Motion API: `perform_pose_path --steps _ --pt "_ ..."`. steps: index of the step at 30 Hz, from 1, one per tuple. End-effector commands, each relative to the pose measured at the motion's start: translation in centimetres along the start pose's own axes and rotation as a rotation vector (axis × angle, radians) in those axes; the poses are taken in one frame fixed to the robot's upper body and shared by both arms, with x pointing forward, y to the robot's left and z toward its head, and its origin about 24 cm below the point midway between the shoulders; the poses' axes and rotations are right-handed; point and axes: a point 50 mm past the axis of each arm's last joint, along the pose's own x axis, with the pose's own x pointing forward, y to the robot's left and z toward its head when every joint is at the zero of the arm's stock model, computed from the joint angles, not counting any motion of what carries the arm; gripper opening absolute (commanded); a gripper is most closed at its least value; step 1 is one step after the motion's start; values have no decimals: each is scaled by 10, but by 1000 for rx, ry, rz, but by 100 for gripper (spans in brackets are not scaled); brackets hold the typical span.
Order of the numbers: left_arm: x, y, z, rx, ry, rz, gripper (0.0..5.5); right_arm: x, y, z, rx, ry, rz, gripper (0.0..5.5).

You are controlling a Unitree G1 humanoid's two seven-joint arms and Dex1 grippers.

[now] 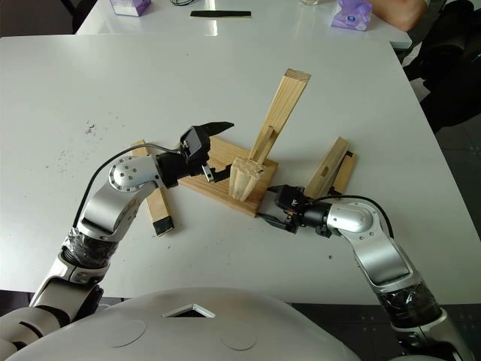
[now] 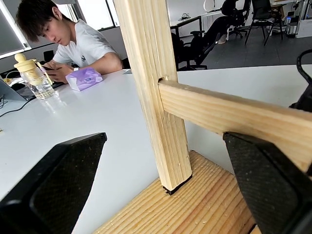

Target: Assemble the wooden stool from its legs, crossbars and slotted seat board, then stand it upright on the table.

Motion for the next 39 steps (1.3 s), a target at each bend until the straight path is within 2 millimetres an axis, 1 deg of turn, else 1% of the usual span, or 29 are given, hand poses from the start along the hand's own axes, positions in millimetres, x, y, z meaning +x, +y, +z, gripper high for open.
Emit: perform_pose_path --steps 1,3,5,8,9,11,13,14,17,18,20,22,24,27,30,34,39 --pt "-4 1 -5 18 39 -46 446 -22 2 7 -20 -18 18 349" --pt "-10 17 -2 26 41 -4 446 -30 1 12 -28 -32 32 349" --pt "-14 39 6 49 32 42 446 -38 2 18 -29 -53 50 349" --pt "-17 79 23 99 9 125 446 -44 8 26 -12 -92 120 349" --pt "-17 93 27 124 7 154 446 -44 12 27 3 -107 150 349" --pt "-10 118 26 173 24 218 446 -37 25 26 39 -124 214 349" --pt "6 129 16 190 36 272 446 -27 35 22 66 -124 251 349" --pt "16 129 10 194 42 281 446 -22 39 21 91 -131 266 349" --pt "44 116 -10 235 93 240 446 -8 44 16 141 -127 326 349" --pt "50 112 -17 261 125 215 446 -5 45 14 151 -120 343 349" --pt "55 106 -37 321 242 188 446 7 46 9 165 -104 356 349" --pt "51 104 -56 354 367 161 446 21 43 7 159 -90 323 349" --pt "43 102 -72 350 451 143 446 29 38 8 171 -94 267 349" --pt "30 96 -92 351 546 108 446 31 31 7 151 -78 206 349" --pt "23 85 -108 361 624 28 446 32 19 1 114 -27 138 349" --pt "20 76 -115 349 647 -63 446 35 -3 3 98 -14 22 349" --pt "15 78 -111 321 620 -94 446 42 -32 8 111 -22 -164 349"
